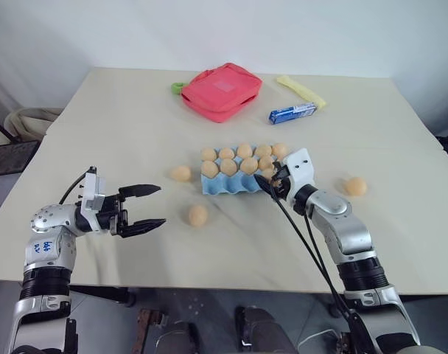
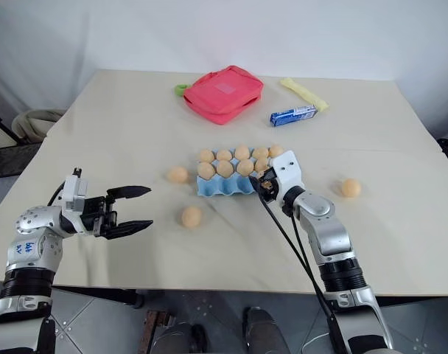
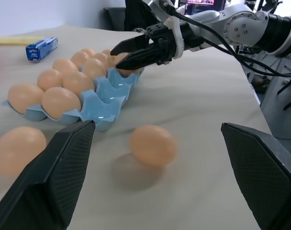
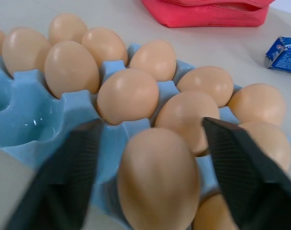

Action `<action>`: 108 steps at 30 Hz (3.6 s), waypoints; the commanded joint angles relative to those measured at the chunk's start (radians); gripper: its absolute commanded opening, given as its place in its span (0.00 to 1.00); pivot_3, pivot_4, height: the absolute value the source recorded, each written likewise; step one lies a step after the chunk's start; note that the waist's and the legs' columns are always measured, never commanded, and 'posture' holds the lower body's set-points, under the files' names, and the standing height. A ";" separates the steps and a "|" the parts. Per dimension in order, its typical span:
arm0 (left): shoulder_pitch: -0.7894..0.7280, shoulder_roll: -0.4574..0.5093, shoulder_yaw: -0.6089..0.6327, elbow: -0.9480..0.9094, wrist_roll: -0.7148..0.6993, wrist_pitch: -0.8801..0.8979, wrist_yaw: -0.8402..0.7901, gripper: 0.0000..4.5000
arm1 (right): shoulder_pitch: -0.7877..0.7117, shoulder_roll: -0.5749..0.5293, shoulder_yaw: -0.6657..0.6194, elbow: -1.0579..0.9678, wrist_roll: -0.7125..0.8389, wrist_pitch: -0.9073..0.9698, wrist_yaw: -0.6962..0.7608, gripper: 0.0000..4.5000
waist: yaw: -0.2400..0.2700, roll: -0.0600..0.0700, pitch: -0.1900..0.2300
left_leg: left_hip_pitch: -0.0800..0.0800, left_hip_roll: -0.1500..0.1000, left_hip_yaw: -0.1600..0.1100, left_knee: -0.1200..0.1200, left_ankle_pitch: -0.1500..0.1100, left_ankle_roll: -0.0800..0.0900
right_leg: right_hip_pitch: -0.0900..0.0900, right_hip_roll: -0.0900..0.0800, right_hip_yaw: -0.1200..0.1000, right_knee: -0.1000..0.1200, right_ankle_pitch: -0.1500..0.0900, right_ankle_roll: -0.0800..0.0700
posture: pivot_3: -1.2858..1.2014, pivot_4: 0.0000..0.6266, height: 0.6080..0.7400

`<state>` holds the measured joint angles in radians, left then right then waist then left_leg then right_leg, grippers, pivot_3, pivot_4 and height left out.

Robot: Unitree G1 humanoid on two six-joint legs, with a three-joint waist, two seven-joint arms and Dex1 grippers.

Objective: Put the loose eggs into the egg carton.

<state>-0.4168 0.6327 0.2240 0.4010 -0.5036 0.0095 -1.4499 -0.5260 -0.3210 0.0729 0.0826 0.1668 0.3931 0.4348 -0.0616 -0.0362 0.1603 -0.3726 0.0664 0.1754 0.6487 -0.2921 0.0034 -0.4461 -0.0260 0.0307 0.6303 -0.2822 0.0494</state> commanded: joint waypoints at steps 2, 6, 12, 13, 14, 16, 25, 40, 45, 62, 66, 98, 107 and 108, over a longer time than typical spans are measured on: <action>0.012 0.013 0.022 -0.044 -0.024 0.002 0.011 1.00 | -0.010 0.002 -0.010 -0.084 0.015 -0.012 0.027 0.99 | -0.001 0.000 0.000 | 0.000 0.000 0.000 0.000 0.000 0.000 | 0.000 0.000 0.000 0.000 0.000 0.000 | 0.52 0.24 1.00; 0.003 0.011 0.016 -0.040 -0.022 0.003 0.014 1.00 | 0.001 -0.013 -0.028 -0.165 0.047 0.027 0.049 0.99 | 0.000 0.000 0.000 | 0.000 0.000 0.000 0.000 0.000 0.000 | 0.000 0.000 0.000 0.000 0.000 0.000 | 0.52 0.24 1.00; -0.022 0.004 0.004 -0.018 -0.015 -0.001 0.013 1.00 | 0.062 -0.072 -0.080 -0.312 0.103 0.095 0.080 0.99 | 0.005 0.000 0.000 | 0.000 0.000 -0.001 -0.001 0.000 0.000 | 0.000 0.000 0.000 -0.001 0.000 0.000 | 0.52 0.24 1.00; -0.025 0.002 0.002 -0.016 -0.014 -0.001 0.013 1.00 | 0.077 -0.081 -0.091 -0.333 0.109 0.103 0.080 0.99 | 0.006 0.000 0.000 | 0.000 0.000 -0.001 -0.001 -0.001 0.000 | 0.000 0.000 0.000 -0.001 0.000 0.000 | 0.52 0.24 1.00; -0.027 0.001 0.001 -0.015 -0.014 -0.001 0.013 1.00 | 0.090 -0.091 -0.105 -0.353 0.117 0.112 0.080 0.99 | 0.006 0.000 0.000 | 0.000 0.000 -0.001 -0.001 -0.001 0.000 | 0.000 -0.001 0.000 -0.002 0.000 0.000 | 0.52 0.24 1.00; -0.029 -0.001 -0.001 -0.014 -0.014 -0.001 0.014 1.00 | 0.118 -0.107 -0.137 -0.396 0.136 0.133 0.076 0.99 | 0.006 0.000 0.000 | -0.001 0.000 0.000 -0.001 -0.001 0.001 | 0.000 -0.001 0.000 -0.002 0.000 0.000 | 0.52 0.24 1.00; -0.042 -0.009 -0.006 0.003 -0.013 -0.007 0.011 1.00 | 0.397 -0.218 -0.456 -0.561 0.294 0.148 0.119 0.99 | 0.009 0.000 0.000 | 0.000 0.000 -0.001 -0.001 -0.003 0.004 | 0.001 0.000 0.000 -0.003 0.000 0.000 | 0.52 0.24 1.00; -0.127 -0.012 -0.025 0.105 0.004 -0.025 -0.030 1.00 | 0.844 -0.236 -0.856 -0.569 0.368 -0.048 0.240 0.99 | 0.009 0.000 0.000 | 0.002 -0.001 -0.001 -0.001 -0.003 0.006 | 0.002 0.000 0.001 -0.002 0.001 0.001 | 0.52 0.24 1.00; -0.159 -0.020 -0.031 0.147 0.014 -0.041 -0.040 1.00 | 0.902 -0.209 -0.872 -0.532 0.356 -0.114 0.226 0.99 | 0.005 0.000 0.000 | 0.002 -0.001 0.000 -0.001 -0.003 0.007 | 0.002 0.000 0.001 -0.002 0.001 0.001 | 0.52 0.24 1.00; -0.124 -0.028 -0.020 0.092 -0.004 -0.038 -0.038 1.00 | 0.423 -0.264 -0.578 -0.118 0.179 -0.095 0.024 0.99 | -0.005 0.001 0.001 | 0.002 -0.002 -0.001 -0.001 -0.001 0.007 | 0.002 -0.001 0.002 -0.002 0.001 -0.001 | 0.52 0.24 1.00; -0.085 -0.026 -0.005 0.031 -0.017 -0.024 -0.017 1.00 | 0.272 -0.246 -0.513 0.029 0.140 -0.131 -0.003 0.99 | -0.004 0.003 0.002 | 0.002 -0.001 -0.001 -0.001 -0.001 0.006 | 0.001 0.000 0.002 -0.001 0.001 0.000 | 0.52 0.24 1.00; 0.034 -0.027 0.030 -0.112 -0.038 -0.004 0.093 1.00 | -0.021 -0.246 -0.354 0.456 0.007 -0.288 -0.024 0.36 | -0.027 0.005 0.003 | 0.002 -0.001 0.001 -0.001 0.001 -0.001 | 0.002 0.000 0.003 0.000 0.001 0.002 | 0.52 0.24 1.00; 0.035 -0.027 0.030 -0.109 -0.041 -0.003 0.090 1.00 | -0.036 -0.161 -0.242 -0.124 0.139 0.119 -0.021 0.36 | -0.027 0.006 0.003 | 0.002 0.000 0.000 -0.001 0.001 -0.001 | 0.001 0.000 0.002 0.001 0.001 0.002 | 0.52 0.24 1.00; 0.035 -0.027 0.030 -0.110 -0.041 -0.003 0.090 1.00 | -0.047 -0.143 -0.220 -0.173 0.150 0.164 -0.028 0.36 | -0.027 0.006 0.003 | 0.002 0.000 0.000 -0.001 0.001 -0.001 | 0.001 0.000 0.002 0.001 0.001 0.002 | 0.52 0.24 1.00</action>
<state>-0.3813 0.5995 0.2354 0.3199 -0.5171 0.0105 -1.3554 -0.5438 -0.4813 -0.1814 0.0268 0.2765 0.4748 0.4167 -0.0889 -0.0304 0.1638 -0.3703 0.0669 0.1755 0.6477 -0.2912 0.0022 -0.4457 -0.0259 0.0331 0.6321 -0.2817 0.0508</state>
